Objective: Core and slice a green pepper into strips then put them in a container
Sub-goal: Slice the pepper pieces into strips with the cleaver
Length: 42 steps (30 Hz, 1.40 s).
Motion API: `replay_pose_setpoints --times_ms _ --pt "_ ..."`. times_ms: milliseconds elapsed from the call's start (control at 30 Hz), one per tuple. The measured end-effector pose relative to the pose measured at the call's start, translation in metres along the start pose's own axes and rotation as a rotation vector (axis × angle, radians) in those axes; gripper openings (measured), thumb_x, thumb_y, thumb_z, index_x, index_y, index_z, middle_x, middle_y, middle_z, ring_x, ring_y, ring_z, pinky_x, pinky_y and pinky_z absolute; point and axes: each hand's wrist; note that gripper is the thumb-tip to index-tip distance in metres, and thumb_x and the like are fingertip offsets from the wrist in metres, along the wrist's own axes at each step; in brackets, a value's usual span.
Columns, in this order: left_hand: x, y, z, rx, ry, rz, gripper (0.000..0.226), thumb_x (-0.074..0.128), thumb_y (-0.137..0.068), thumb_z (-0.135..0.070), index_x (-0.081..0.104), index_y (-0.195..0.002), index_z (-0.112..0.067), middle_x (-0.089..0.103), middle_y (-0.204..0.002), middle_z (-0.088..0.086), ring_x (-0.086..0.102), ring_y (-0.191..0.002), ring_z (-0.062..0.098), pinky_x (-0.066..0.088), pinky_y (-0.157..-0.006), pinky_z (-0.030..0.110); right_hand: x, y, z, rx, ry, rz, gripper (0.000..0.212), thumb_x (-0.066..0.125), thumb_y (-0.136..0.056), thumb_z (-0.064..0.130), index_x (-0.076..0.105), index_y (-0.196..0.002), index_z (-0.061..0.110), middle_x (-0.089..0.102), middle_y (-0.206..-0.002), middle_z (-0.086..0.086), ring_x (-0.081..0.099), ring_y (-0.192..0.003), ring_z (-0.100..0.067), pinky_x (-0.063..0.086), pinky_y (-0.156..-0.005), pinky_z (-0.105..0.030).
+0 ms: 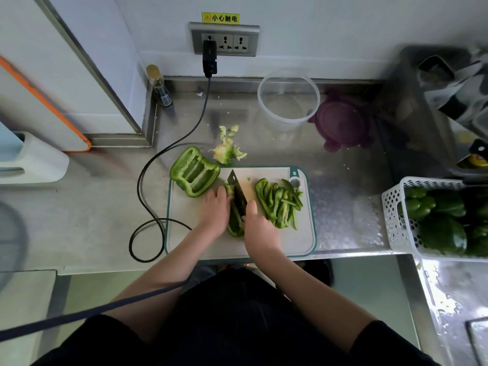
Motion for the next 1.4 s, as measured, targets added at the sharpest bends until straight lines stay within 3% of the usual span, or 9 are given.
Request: replay_pose_setpoints --times_ms 100,300,467,533,700,900,1033,1167,1400 --pt "-0.001 0.004 0.006 0.053 0.012 0.000 0.019 0.037 -0.099 -0.012 0.045 -0.108 0.003 0.048 -0.113 0.026 0.047 -0.099 0.035 0.037 -0.079 0.035 -0.007 -0.017 0.010 -0.039 0.034 -0.047 0.034 0.038 -0.096 0.000 0.028 -0.128 0.009 0.066 -0.090 -0.013 0.065 -0.075 -0.032 0.051 -0.058 -0.038" --pt "0.006 0.008 0.003 0.020 0.020 -0.007 0.020 0.035 -0.099 -0.011 0.046 -0.106 0.005 0.053 -0.108 0.027 0.051 -0.096 0.039 0.041 -0.076 0.042 0.007 0.014 -0.005 0.001 -0.020 0.008 0.031 0.039 -0.098 0.004 0.028 -0.125 0.012 0.064 -0.088 -0.009 0.063 -0.074 -0.026 0.051 -0.059 -0.035" --pt "0.001 0.004 0.011 0.057 0.062 0.038 0.017 0.035 -0.098 -0.010 0.045 -0.105 0.003 0.052 -0.106 0.025 0.051 -0.092 0.035 0.038 -0.072 0.037 -0.002 -0.003 0.007 0.010 -0.017 0.016 0.047 0.037 -0.093 -0.005 0.022 -0.134 0.013 0.065 -0.094 -0.012 0.064 -0.079 -0.029 0.054 -0.064 -0.038" --pt "0.000 0.005 0.011 0.069 0.083 0.020 0.018 0.035 -0.100 -0.012 0.045 -0.101 0.002 0.052 -0.103 0.023 0.053 -0.088 0.035 0.039 -0.069 0.035 0.002 0.008 0.001 0.011 -0.011 0.027 0.040 0.039 -0.096 -0.001 0.025 -0.131 0.012 0.065 -0.092 -0.011 0.061 -0.074 -0.025 0.051 -0.061 -0.035" --pt "-0.006 0.010 0.013 0.108 0.109 0.038 0.016 0.034 -0.100 -0.012 0.045 -0.103 0.000 0.050 -0.104 0.020 0.047 -0.083 0.022 0.034 -0.070 0.030 -0.006 -0.010 0.004 0.030 -0.026 0.001 0.036 0.037 -0.095 0.000 0.028 -0.128 0.012 0.065 -0.092 -0.012 0.064 -0.079 -0.030 0.049 -0.058 -0.037" --pt "-0.019 0.000 0.015 0.109 0.129 0.009 0.026 0.034 -0.101 -0.020 0.043 -0.121 -0.006 0.048 -0.105 0.007 0.051 -0.087 0.021 0.042 -0.075 0.031 -0.018 -0.017 -0.025 0.124 -0.079 -0.078 0.034 0.038 -0.100 0.008 0.028 -0.132 0.010 0.064 -0.086 -0.014 0.059 -0.068 -0.029 0.042 -0.054 -0.033" --pt "-0.012 -0.012 0.004 0.160 0.134 0.021 0.022 0.040 -0.100 -0.021 0.050 -0.111 -0.005 0.052 -0.100 0.009 0.051 -0.088 0.021 0.038 -0.072 0.029 -0.038 -0.017 -0.030 0.136 -0.323 -0.211 0.015 0.035 -0.102 0.023 0.034 -0.111 0.012 0.053 -0.071 -0.005 0.055 -0.061 -0.029 0.047 -0.051 -0.038" --pt "-0.007 -0.020 0.003 0.093 0.195 0.071 0.028 0.048 -0.097 -0.020 0.053 -0.120 -0.006 0.050 -0.118 0.011 0.049 -0.107 0.024 0.039 -0.093 0.032 -0.042 -0.002 -0.028 0.156 -0.455 -0.203 0.009 0.038 -0.101 0.024 0.031 -0.096 0.019 0.048 -0.070 0.004 0.056 -0.061 -0.027 0.055 -0.052 -0.049" --pt "-0.010 -0.025 0.006 0.080 0.263 0.054 0.022 0.048 -0.097 -0.014 0.059 -0.113 -0.003 0.053 -0.108 0.007 0.050 -0.098 0.019 0.033 -0.078 0.022 -0.035 0.002 -0.016 0.060 -0.273 -0.107 0.019 0.033 -0.103 0.030 0.034 -0.109 0.012 0.049 -0.067 -0.004 0.046 -0.055 -0.025 0.030 -0.042 -0.029"
Point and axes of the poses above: each hand's wrist, its own y-axis away from the middle knuckle, its own x-axis out of the palm, z = x × y
